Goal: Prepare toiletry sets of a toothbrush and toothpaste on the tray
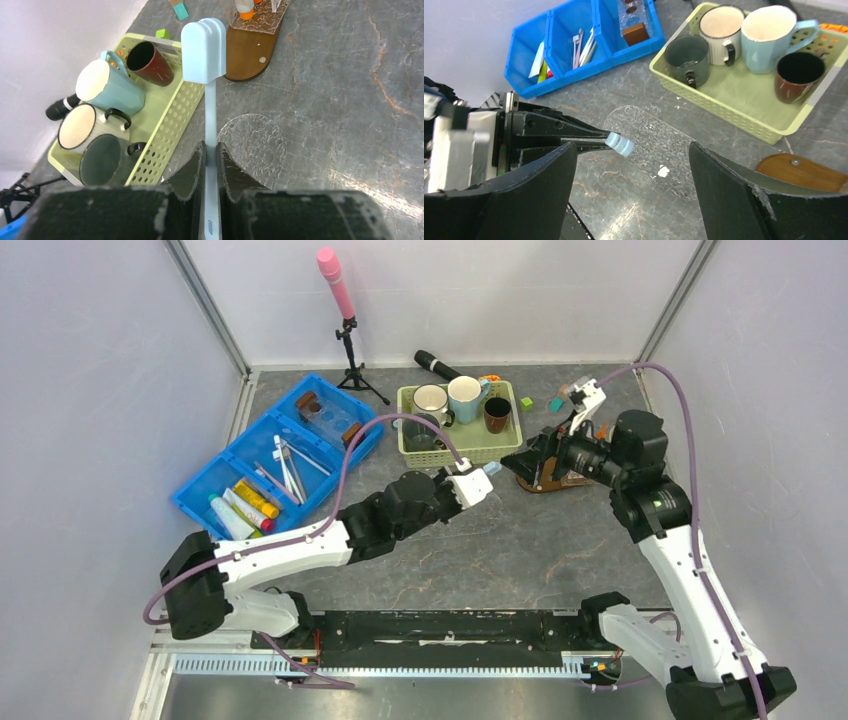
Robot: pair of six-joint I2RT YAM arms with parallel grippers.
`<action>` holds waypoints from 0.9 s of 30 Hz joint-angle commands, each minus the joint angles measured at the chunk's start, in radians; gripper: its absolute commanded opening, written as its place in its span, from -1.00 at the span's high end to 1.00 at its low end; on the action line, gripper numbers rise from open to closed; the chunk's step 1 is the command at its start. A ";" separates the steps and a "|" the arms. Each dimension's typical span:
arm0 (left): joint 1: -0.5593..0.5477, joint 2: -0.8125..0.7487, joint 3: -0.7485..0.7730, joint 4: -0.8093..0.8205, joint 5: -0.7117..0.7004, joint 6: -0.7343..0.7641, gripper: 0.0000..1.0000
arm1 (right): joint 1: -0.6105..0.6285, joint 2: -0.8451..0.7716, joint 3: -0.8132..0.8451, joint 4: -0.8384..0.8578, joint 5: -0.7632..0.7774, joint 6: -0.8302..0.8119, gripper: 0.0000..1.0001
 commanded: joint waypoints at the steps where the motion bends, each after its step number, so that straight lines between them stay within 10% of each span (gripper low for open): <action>1: -0.048 0.039 0.062 0.124 -0.119 0.154 0.96 | 0.039 0.037 -0.010 -0.017 0.015 -0.009 -0.72; 18: -0.107 0.121 0.056 0.222 -0.242 0.260 0.96 | 0.101 0.111 -0.045 -0.012 0.080 0.027 -0.15; 27: -0.117 0.133 0.040 0.263 -0.275 0.277 0.96 | 0.110 0.117 -0.055 0.002 0.068 0.048 0.49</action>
